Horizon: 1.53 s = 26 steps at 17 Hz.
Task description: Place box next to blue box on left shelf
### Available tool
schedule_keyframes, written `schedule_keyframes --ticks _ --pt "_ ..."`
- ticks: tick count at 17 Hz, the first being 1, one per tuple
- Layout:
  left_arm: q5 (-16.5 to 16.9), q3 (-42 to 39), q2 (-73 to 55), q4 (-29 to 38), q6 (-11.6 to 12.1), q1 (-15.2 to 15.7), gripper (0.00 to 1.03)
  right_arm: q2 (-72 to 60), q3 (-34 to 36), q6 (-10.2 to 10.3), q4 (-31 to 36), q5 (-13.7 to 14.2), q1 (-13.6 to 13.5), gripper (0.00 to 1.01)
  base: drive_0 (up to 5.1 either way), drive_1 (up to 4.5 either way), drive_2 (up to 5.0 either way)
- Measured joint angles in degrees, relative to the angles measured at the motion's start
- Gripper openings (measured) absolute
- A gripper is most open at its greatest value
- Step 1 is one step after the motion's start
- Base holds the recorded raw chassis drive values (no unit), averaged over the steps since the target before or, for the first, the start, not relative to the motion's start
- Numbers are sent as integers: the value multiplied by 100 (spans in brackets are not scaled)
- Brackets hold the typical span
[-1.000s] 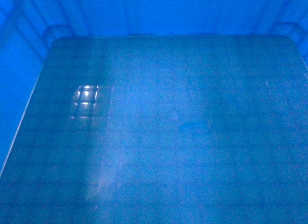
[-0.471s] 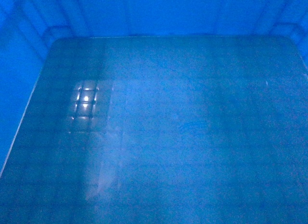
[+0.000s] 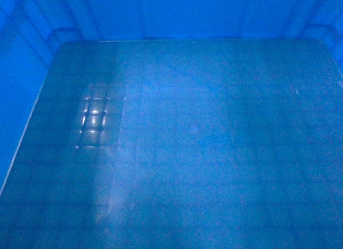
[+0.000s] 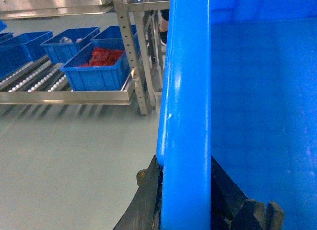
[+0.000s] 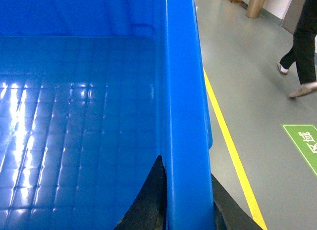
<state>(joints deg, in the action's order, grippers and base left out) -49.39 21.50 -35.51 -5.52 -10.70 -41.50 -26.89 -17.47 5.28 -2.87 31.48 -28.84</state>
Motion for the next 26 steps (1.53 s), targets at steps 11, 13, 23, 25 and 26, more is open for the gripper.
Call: schedule_keyframes --ticks 11,13,23,25,26 --pt "2 0 -2 4 0 0 15 0 0 2 2 0 0 10 1 407 -405" --pt "0 0 0 0 0 0 15 0 0 0 -2 0 0 10 -2 404 -408" --pt "-2 0 0 -2 -2 0 15 0 0 2 -7 0 0 10 -7 399 -413" --pt "7 0 -2 4 -2 0 15 0 0 2 -2 0 0 10 2 407 -402" --pt "-2 0 0 -7 -2 0 15 0 0 2 -9 0 0 10 2 407 -402"
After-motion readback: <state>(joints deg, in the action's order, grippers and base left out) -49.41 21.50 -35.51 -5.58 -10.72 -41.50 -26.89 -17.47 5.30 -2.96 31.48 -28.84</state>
